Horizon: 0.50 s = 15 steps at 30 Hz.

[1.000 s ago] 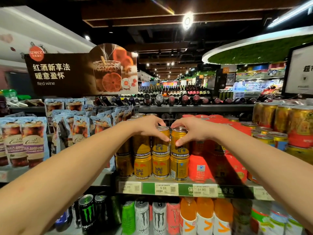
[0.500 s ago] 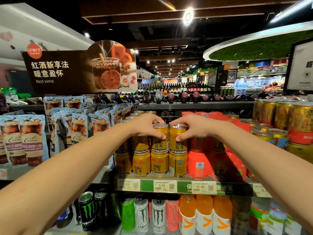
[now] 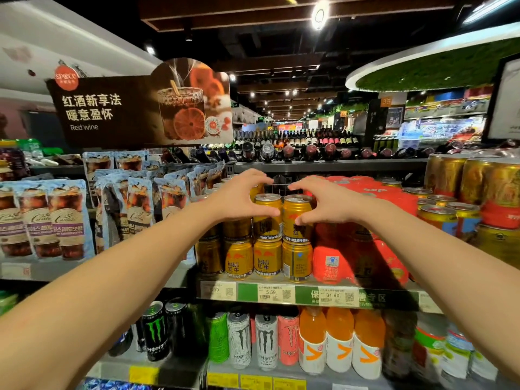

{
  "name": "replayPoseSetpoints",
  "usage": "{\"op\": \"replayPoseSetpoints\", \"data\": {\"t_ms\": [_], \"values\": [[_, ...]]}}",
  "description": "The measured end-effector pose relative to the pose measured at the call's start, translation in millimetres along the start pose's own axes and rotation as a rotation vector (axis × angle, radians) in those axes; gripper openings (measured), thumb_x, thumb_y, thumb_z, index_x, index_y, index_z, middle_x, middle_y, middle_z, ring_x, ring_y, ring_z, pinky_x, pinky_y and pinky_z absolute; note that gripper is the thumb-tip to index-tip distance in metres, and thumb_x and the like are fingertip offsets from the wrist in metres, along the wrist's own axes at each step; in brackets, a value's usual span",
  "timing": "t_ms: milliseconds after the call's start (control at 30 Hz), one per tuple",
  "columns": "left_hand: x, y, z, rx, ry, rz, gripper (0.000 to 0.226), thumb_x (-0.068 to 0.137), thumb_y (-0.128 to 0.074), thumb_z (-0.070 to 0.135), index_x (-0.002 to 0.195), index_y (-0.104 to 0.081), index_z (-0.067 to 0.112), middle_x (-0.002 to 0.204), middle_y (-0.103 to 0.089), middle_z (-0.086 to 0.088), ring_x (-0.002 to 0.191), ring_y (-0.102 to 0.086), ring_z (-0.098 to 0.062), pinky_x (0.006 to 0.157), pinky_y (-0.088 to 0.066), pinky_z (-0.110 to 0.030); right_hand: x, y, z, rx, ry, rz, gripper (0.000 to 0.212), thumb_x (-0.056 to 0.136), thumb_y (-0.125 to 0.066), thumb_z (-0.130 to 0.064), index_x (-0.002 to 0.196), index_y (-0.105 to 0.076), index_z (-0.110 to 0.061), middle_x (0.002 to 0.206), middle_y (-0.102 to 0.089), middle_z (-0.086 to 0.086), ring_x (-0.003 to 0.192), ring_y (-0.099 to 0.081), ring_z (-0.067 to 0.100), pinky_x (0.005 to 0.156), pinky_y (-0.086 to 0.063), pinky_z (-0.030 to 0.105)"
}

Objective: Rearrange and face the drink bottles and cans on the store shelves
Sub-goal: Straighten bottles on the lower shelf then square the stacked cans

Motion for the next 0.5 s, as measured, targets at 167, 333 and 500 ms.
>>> {"op": "replayPoseSetpoints", "data": {"t_ms": [167, 333, 500], "values": [[-53, 14, 25, -0.218, -0.155, 0.460, 0.051, 0.081, -0.074, 0.053, 0.120, -0.066, 0.021, 0.124, -0.062, 0.003, 0.121, -0.057, -0.013, 0.106, -0.046, -0.038, -34, -7, -6, 0.171, 0.116, 0.311, 0.060, 0.081, -0.078, -0.029, 0.136, -0.056, -0.022, 0.147, -0.043, 0.008, 0.139, -0.038, 0.024, 0.116, -0.029, 0.041], [-119, -17, 47, -0.335, -0.169, 0.715, 0.030, 0.084, -0.077, 0.031, 0.105, -0.069, 0.010, 0.108, -0.068, -0.002, 0.106, -0.062, -0.013, 0.097, -0.046, -0.025, -73, -40, -21, 0.270, 0.204, 0.457, 0.054, 0.076, -0.069, -0.027, 0.128, -0.062, -0.015, 0.139, -0.049, 0.009, 0.131, -0.042, 0.016, 0.112, -0.026, 0.024], [-183, -82, 35, -0.482, 0.033, 0.760, 0.021, 0.086, -0.074, 0.024, 0.101, -0.067, 0.012, 0.101, -0.066, 0.000, 0.097, -0.063, -0.013, 0.087, -0.047, -0.022, -114, -91, -24, 0.469, 0.174, 0.493, 0.040, 0.082, -0.071, -0.020, 0.121, -0.064, -0.017, 0.129, -0.057, -0.002, 0.124, -0.048, 0.007, 0.108, -0.029, 0.013]]}}
Point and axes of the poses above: each hand's wrist, its own x-axis towards the middle knuckle, its own y-axis out of the back of the hand, z = x × y, the point moved 8 cm from there along x, towards the middle knuckle
